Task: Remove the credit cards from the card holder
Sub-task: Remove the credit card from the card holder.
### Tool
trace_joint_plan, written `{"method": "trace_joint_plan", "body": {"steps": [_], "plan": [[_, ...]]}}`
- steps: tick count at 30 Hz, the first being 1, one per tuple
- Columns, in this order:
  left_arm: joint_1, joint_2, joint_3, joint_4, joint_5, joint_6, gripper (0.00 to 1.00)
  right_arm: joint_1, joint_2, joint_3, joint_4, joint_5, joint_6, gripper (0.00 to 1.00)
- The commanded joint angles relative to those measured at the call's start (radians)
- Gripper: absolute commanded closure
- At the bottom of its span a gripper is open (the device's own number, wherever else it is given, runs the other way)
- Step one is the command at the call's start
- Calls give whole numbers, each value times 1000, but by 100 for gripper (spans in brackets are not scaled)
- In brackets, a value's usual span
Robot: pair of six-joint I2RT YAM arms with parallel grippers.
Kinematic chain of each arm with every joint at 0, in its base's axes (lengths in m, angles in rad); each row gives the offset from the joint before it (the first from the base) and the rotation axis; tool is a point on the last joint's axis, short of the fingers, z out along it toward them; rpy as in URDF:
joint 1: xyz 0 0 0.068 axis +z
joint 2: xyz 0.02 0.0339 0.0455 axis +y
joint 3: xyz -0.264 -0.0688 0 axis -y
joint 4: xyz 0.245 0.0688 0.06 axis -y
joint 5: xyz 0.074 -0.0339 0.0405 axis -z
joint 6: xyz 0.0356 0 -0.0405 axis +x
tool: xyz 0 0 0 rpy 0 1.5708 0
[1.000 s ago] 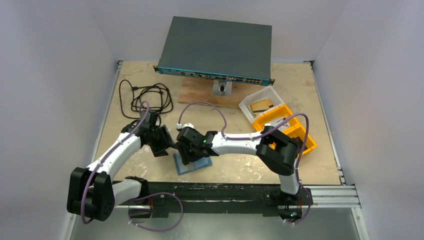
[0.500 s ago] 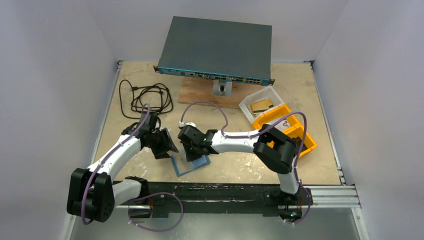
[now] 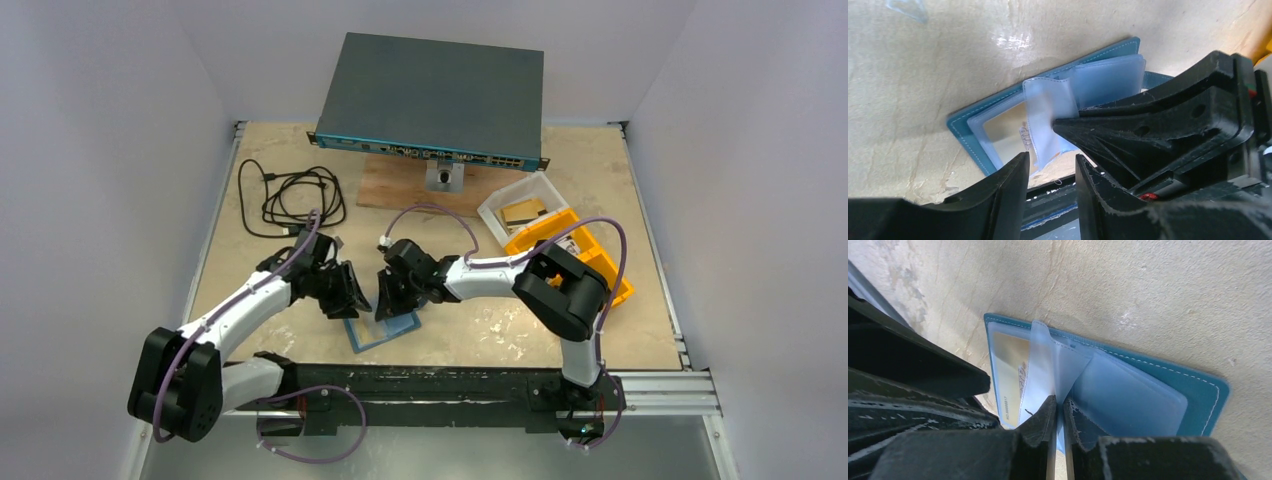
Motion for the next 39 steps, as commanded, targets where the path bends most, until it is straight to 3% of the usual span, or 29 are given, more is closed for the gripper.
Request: {"method": "trace_joint_plan", "body": {"steps": [1,15,18,23,35,39], "plan": [[-46,41,-8,52,-10,-39,63,-21,42,-84,29,-43,20,94],[-75,125,-72,126,-37,-94,74,-63,30,-159,130,-102,69,94],[-75,142,-81,147,-30,-103,81,-63,18,-151,128,-100,69,94],[-75,134,-72,137,-41,-108,99,-66,-30,-126,110,-92,65,90],[-76,31,4,49,-42,-65,100,-83,-188,-67,13,-57,54,59],[-90,6,31,65,-14,-51,100,-104,-265,-76,-42,5,51,58]]}}
